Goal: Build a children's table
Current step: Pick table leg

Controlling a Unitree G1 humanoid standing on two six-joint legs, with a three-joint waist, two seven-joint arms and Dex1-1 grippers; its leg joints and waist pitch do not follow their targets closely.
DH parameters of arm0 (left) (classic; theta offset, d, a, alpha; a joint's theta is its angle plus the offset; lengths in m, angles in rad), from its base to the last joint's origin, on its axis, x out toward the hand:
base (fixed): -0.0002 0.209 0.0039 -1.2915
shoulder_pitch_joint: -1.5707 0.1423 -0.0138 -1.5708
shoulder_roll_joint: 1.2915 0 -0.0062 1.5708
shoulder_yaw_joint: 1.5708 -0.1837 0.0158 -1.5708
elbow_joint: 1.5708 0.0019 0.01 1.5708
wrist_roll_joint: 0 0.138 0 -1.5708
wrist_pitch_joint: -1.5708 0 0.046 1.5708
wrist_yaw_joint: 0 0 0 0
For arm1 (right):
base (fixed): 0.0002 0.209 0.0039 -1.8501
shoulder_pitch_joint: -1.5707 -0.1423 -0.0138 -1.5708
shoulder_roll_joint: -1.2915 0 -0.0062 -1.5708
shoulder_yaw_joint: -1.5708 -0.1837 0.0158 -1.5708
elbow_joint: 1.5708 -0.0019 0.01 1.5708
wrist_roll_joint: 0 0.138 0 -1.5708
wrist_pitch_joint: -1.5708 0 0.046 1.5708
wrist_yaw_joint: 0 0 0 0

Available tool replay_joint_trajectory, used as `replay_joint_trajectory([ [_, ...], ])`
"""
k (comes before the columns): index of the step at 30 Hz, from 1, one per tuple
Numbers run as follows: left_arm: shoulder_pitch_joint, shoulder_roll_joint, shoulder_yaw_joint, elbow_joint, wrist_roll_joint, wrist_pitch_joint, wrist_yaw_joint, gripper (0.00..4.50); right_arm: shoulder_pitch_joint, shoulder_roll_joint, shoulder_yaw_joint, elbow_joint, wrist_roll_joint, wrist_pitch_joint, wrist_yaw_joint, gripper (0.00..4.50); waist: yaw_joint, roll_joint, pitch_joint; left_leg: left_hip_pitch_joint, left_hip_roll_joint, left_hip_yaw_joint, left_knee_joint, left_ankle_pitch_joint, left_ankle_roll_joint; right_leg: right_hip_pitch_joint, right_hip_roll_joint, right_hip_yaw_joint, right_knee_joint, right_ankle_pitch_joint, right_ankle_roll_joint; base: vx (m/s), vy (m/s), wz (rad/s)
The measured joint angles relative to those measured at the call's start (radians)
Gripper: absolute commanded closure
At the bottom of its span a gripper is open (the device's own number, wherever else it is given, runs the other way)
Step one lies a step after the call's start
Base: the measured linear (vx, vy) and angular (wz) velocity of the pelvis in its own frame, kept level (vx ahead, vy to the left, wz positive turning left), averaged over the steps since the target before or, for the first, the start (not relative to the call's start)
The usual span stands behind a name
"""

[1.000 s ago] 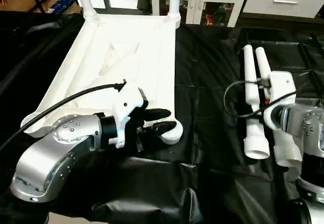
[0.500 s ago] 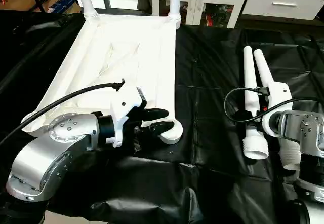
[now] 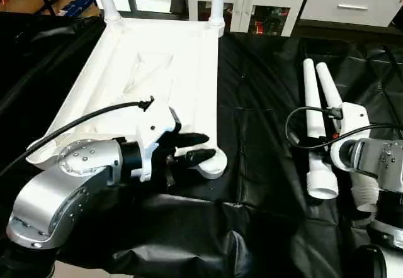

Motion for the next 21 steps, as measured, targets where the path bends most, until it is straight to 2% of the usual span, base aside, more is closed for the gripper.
replay_joint_trajectory([
  [5,-0.009,-0.017,0.018,0.01,-0.002,-0.004,0.015,2.88,0.001,0.007,-0.021,0.0,0.003,0.0,-0.001,2.64,0.0,0.0,0.0,0.0,0.0,0.0,0.0,0.001,0.001,0.0,0.0,0.0,0.0,0.0,0.0,0.0,0.0,0.0],
  [8,-0.039,-0.056,0.047,0.042,-0.01,-0.011,0.055,2.88,0.003,0.013,-0.022,-0.003,0.006,-0.003,-0.007,2.66,0.0,0.0,0.0,0.0,0.0,0.0,0.0,0.001,0.001,0.0,0.0,0.0,0.001,0.001,0.0,0.0,0.0,0.0],
  [11,-0.093,-0.139,0.1,0.11,-0.015,-0.011,0.152,2.88,0.011,0.02,-0.023,-0.026,0.011,-0.032,-0.012,2.66,0.001,0.0,0.0,-0.001,0.0,0.0,0.001,0.002,0.001,0.0,0.0,0.0,0.001,0.001,0.0,0.0,0.0,0.0],
  [13,-0.141,-0.198,0.148,0.158,-0.016,-0.001,0.235,2.62,0.01,0.032,-0.025,-0.063,0.026,-0.087,0.001,2.66,0.0,0.001,0.0,-0.001,0.0,0.0,0.001,0.002,0.001,0.0,0.0,0.0,0.001,0.002,0.0,0.0,0.0,0.0],
  [16,-0.2,-0.286,0.225,0.2,-0.068,0.024,0.325,2.55,0.004,0.052,-0.041,-0.151,0.089,-0.244,0.074,2.66,-0.001,0.001,0.0,-0.001,0.0,0.0,0.002,0.002,0.002,0.0,0.0,0.0,0.001,0.003,-0.001,0.0,0.0,0.0],
  [18,-0.239,-0.347,0.258,0.221,-0.123,0.041,0.369,2.29,-0.02,0.059,-0.036,-0.227,0.145,-0.318,0.145,2.66,0.0,0.001,0.0,-0.001,0.0,0.0,0.002,0.005,0.006,0.0,0.0,0.0,0.001,0.003,-0.001,0.0,0.0,0.0],
  [21,-0.3,-0.392,0.263,0.263,-0.175,0.061,0.388,2.14,-0.045,0.079,-0.025,-0.336,0.258,-0.341,0.258,2.66,0.006,0.0,0.0,-0.002,0.001,0.0,0.002,0.005,0.007,0.0,0.0,-0.001,0.0,0.003,-0.001,0.0,0.0,0.0],
])
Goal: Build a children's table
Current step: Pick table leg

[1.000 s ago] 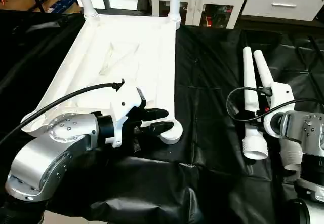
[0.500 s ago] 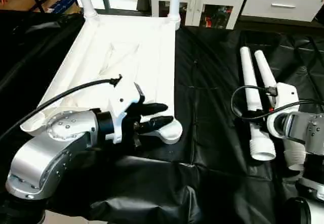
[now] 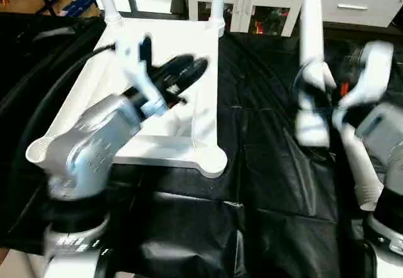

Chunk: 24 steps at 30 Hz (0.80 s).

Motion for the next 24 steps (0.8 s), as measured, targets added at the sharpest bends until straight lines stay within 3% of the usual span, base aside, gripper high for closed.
replay_joint_trajectory([
  [2,-0.038,-0.016,0.001,0.026,-0.009,0.001,0.0,1.85,0.001,0.022,0.025,-0.053,0.077,0.002,0.07,2.66,0.002,0.0,0.0,0.0,0.0,0.0,0.0,0.0,0.001,0.0,0.0,0.0,-0.001,0.0,0.0,0.0,0.0,0.0],
  [6,-0.116,-0.058,0.018,0.057,-0.062,0.008,-0.001,1.62,0.001,0.081,-0.001,-0.067,0.193,0.018,0.096,2.67,0.01,0.0,0.0,-0.002,-0.001,0.0,0.003,0.0,0.002,0.0,-0.001,0.0,-0.001,0.0,0.0,0.0,0.0,0.0],
  [7,-0.131,-0.06,0.023,0.059,-0.075,0.009,0.0,1.36,-0.003,0.09,-0.01,-0.065,0.204,0.021,0.087,2.67,0.012,0.0,0.0,-0.002,-0.001,0.0,0.003,0.0,0.002,0.0,-0.001,0.0,-0.001,0.0,-0.001,0.0,0.0,0.0],
  [10,-0.163,-0.056,0.038,0.07,-0.097,0.011,0.0,1.25,-0.093,0.14,-0.108,-0.026,0.248,0.086,-0.009,2.67,0.011,0.0,0.0,-0.002,-0.002,0.0,0.003,0.001,0.003,0.0,-0.002,0.0,-0.001,0.001,-0.002,0.0,0.0,0.0],
  [12,-0.167,-0.056,0.048,0.073,-0.117,0.015,0.001,1.05,-0.14,0.157,-0.187,-0.007,0.329,0.139,-0.046,2.67,0.012,0.0,0.0,-0.002,-0.002,0.0,0.002,0.001,0.003,0.0,-0.002,0.0,-0.002,0.001,-0.002,0.0,0.0,0.0],
  [16,-0.168,-0.058,0.093,0.089,-0.157,0.026,0.01,0.67,-0.15,0.158,-0.243,0.001,0.469,0.21,-0.067,2.67,0.011,-0.001,0.001,-0.003,-0.002,0.0,0.001,0.001,0.003,0.0,-0.001,0.0,-0.003,0.001,-0.001,0.0,0.0,0.0],
  [24,-0.212,-0.079,0.13,0.091,-0.275,0.068,0.011,0.16,-0.123,0.127,-0.203,-0.012,0.474,0.262,-0.066,2.67,0.013,-0.005,0.003,-0.005,-0.002,0.0,0.0,0.0,0.003,-0.001,-0.002,0.0,-0.005,0.001,-0.001,0.0,0.0,0.0],
])
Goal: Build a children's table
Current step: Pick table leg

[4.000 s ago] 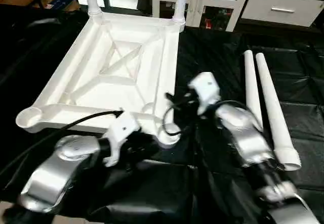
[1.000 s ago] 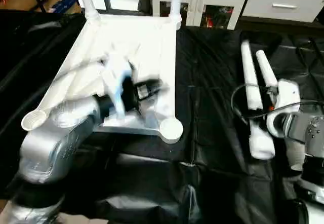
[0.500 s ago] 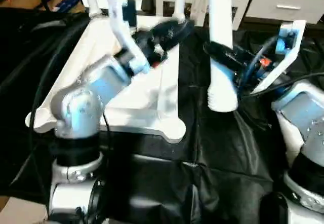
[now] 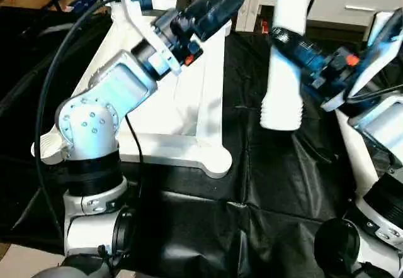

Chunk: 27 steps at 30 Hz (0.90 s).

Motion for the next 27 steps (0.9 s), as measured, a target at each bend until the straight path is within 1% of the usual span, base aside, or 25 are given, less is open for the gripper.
replay_joint_trajectory([
  [1,-0.005,0.0,-0.002,0.004,0.0,0.006,0.0,0.11,0.014,-0.032,0.031,-0.015,-0.009,0.001,0.0,2.67,0.001,0.0,0.0,0.0,0.0,0.0,0.0,0.0,0.0,0.0,0.0,0.0,0.0,0.0,0.0,0.0,0.0,0.0],
  [2,-0.016,0.0,-0.003,0.017,0.002,0.009,0.005,0.05,0.041,-0.087,0.095,-0.043,-0.025,-0.009,0.0,2.67,0.003,-0.001,0.0,0.0,0.0,0.0,-0.001,0.0,0.0,0.0,0.0,0.0,0.0,0.0,0.001,0.0,0.0,0.0],
  [3,-0.026,0.004,-0.005,0.03,0.006,0.013,0.013,0.01,0.06,-0.127,0.139,-0.059,-0.038,-0.014,0.001,2.67,0.004,-0.001,0.0,0.0,0.0,0.0,-0.001,0.0,-0.001,0.0,0.0,0.0,0.0,0.0,0.002,0.0,0.0,0.0],
  [4,-0.032,0.008,-0.005,0.036,0.013,0.014,0.021,0.0,0.066,-0.138,0.169,-0.066,-0.052,-0.017,0.0,2.67,0.004,-0.001,0.001,0.0,0.0,0.0,-0.001,0.0,-0.001,0.0,0.0,0.0,0.0,0.0,0.007,0.0,0.0,0.0],
  [6,-0.039,0.012,-0.022,0.056,0.046,0.013,0.042,0.0,0.097,-0.192,0.257,-0.088,-0.108,-0.068,0.014,2.67,0.005,-0.001,0.0,0.0,0.0,0.0,-0.001,-0.001,-0.002,0.0,0.0,0.0,-0.001,0.0,0.011,0.0,0.0,0.0],
  [8,-0.041,0.022,-0.044,0.086,0.083,0.013,0.066,0.0,0.111,-0.245,0.34,-0.095,-0.179,-0.111,0.015,2.67,0.003,-0.002,0.001,0.0,0.0,-0.001,-0.001,-0.001,-0.003,0.0,0.0,0.001,-0.001,0.001,0.014,0.0,0.0,0.0],
  [11,-0.041,0.023,-0.042,0.113,0.086,0.014,0.087,0.0,0.112,-0.273,0.397,-0.112,-0.246,-0.162,0.013,2.67,0.001,-0.002,0.001,-0.001,0.0,-0.001,-0.002,0.0,-0.003,-0.001,0.0,0.001,-0.001,0.001,0.016,0.0,0.0,0.0],
  [13,-0.041,0.024,-0.042,0.115,0.086,0.016,0.092,0.0,0.112,-0.288,0.417,-0.115,-0.261,-0.192,0.009,2.67,0.002,-0.001,0.001,-0.001,0.0,-0.001,-0.003,0.0,-0.003,-0.001,0.0,0.0,-0.001,0.001,0.016,0.0,0.0,0.0],
  [15,-0.042,0.024,-0.041,0.117,0.086,0.016,0.108,0.0,0.112,-0.314,0.45,-0.115,-0.289,-0.228,0.01,2.67,0.003,-0.002,0.001,-0.001,0.0,-0.001,-0.003,0.0,-0.001,-0.001,0.0,0.0,-0.002,0.001,0.016,0.0,0.0,0.0],
  [20,-0.063,0.022,-0.029,0.154,0.107,0.014,0.146,0.0,0.12,-0.326,0.486,-0.115,-0.335,-0.294,0.01,2.67,0.003,-0.002,0.001,-0.002,-0.001,-0.001,-0.003,0.0,-0.001,-0.001,-0.001,0.001,-0.002,0.001,0.015,0.0,0.0,0.0],
  [24,-0.068,0.019,0.002,0.156,0.088,0.013,0.156,0.0,0.132,-0.347,0.499,-0.115,-0.346,-0.318,0.027,2.67,0.002,-0.002,0.001,-0.002,-0.001,-0.001,-0.003,0.0,0.0,-0.001,-0.001,0.0,-0.002,0.001,0.015,0.0,0.0,0.0],
  [27,-0.071,0.0,0.019,0.156,0.057,0.012,0.157,0.0,0.162,-0.374,0.547,-0.122,-0.345,-0.326,0.061,2.67,0.003,-0.002,0.001,-0.002,-0.001,-0.001,-0.003,-0.001,0.0,-0.001,-0.001,0.0,-0.003,0.001,0.015,0.0,0.0,0.0],
])
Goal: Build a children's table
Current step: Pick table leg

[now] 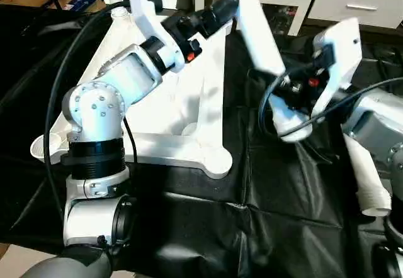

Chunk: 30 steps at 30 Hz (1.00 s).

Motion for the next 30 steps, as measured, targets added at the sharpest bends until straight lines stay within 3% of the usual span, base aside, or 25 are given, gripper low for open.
replay_joint_trajectory([
  [6,-0.008,-0.018,0.019,0.0,-0.054,0.006,0.001,0.0,0.017,-0.015,0.049,-0.022,-0.002,-0.02,0.036,2.67,-0.001,0.0,0.0,0.0,0.0,0.0,0.0,0.0,0.0,0.0,0.0,0.0,0.0,0.0,0.0,0.0,0.0,0.0],
  [7,-0.007,-0.018,0.019,-0.001,-0.056,0.006,0.0,0.28,0.017,-0.015,0.053,-0.025,-0.002,-0.025,0.038,2.67,-0.001,0.0,0.0,0.0,0.0,0.0,0.0,0.0,0.0,0.0,0.0,0.0,0.0,0.0,0.0,0.0,0.0,0.0],
  [17,-0.008,-0.016,0.027,0.0,-0.084,0.03,0.028,0.89,0.016,-0.026,0.053,-0.024,-0.023,-0.057,0.036,2.67,-0.001,0.0,0.0,0.0,0.0,0.0,0.0,0.0,0.001,0.0,0.0,0.0,-0.001,0.0,0.0,0.0,0.0,0.0],
  [18,-0.007,-0.016,0.029,0.0,-0.086,0.032,0.028,1.2,0.016,-0.026,0.053,-0.023,-0.024,-0.057,0.034,2.67,-0.001,0.0,0.0,0.0,0.0,0.0,0.0,0.0,0.001,0.0,0.0,0.0,-0.001,0.0,0.0,0.0,0.0,0.0],
  [21,-0.007,-0.014,0.031,0.001,-0.09,0.035,0.029,1.28,0.016,-0.026,0.053,-0.022,-0.032,-0.066,0.033,2.67,-0.001,0.0,0.0,0.0,0.0,0.0,0.0,0.0,0.001,0.0,0.0,0.0,-0.001,0.0,0.0,0.0,0.0,0.0],
  [30,-0.007,-0.014,0.031,0.013,-0.096,0.037,0.037,2.18,0.017,-0.026,0.053,-0.02,-0.035,-0.079,0.032,2.67,-0.001,0.0,0.0,-0.001,0.0,0.0,0.0,0.0,0.001,0.0,0.0,0.0,-0.001,0.0,0.0,0.0,0.0,0.0],
])
